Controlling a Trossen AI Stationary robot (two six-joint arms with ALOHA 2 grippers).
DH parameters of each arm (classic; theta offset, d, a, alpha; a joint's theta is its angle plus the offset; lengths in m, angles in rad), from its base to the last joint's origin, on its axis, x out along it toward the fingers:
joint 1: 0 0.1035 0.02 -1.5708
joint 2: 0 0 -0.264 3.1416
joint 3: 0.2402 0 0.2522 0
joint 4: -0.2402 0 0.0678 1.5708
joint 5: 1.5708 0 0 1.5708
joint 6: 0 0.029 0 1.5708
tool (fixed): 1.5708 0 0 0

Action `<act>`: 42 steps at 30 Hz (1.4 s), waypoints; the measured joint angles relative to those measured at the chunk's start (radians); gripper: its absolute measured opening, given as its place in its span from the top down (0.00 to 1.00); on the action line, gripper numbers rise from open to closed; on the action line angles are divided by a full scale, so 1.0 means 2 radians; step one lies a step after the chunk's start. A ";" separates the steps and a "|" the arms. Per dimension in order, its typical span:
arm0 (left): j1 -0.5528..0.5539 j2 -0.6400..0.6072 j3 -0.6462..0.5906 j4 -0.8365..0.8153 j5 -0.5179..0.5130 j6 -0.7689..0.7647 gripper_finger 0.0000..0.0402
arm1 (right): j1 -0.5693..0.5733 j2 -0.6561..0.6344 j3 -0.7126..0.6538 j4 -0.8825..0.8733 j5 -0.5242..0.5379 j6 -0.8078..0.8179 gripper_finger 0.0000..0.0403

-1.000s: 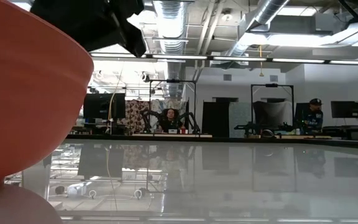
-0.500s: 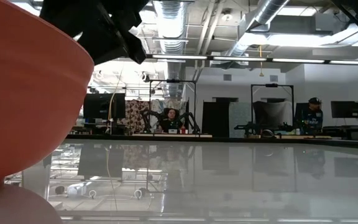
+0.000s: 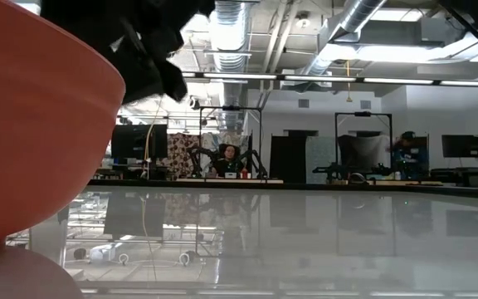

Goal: Nest bowls inside each other by size order
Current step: Stack the orange bowl onto the pink bowl

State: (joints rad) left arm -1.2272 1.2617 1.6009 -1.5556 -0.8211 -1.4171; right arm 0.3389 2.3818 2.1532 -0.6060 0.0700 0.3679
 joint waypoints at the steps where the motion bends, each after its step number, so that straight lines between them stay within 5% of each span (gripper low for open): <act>1: 0.002 -0.011 -0.005 0.001 0.000 0.001 0.68 | 0.000 0.001 0.000 0.000 0.000 0.000 0.44; 16: 0.003 -0.046 -0.089 0.002 0.032 -0.024 0.70 | -0.010 0.032 0.000 -0.019 0.000 0.007 0.52; 26: 0.004 -0.047 -0.093 0.000 0.039 -0.023 0.76 | -0.013 0.033 0.005 -0.019 -0.026 0.037 0.96; 42: 0.004 -0.047 -0.094 -0.001 0.027 -0.018 0.78 | -0.012 0.019 0.095 -0.039 0.035 0.033 0.97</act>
State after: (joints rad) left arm -1.2201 1.1687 1.4136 -1.5581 -0.7670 -1.4528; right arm 0.3158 2.4193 2.3436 -0.6848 0.1404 0.4340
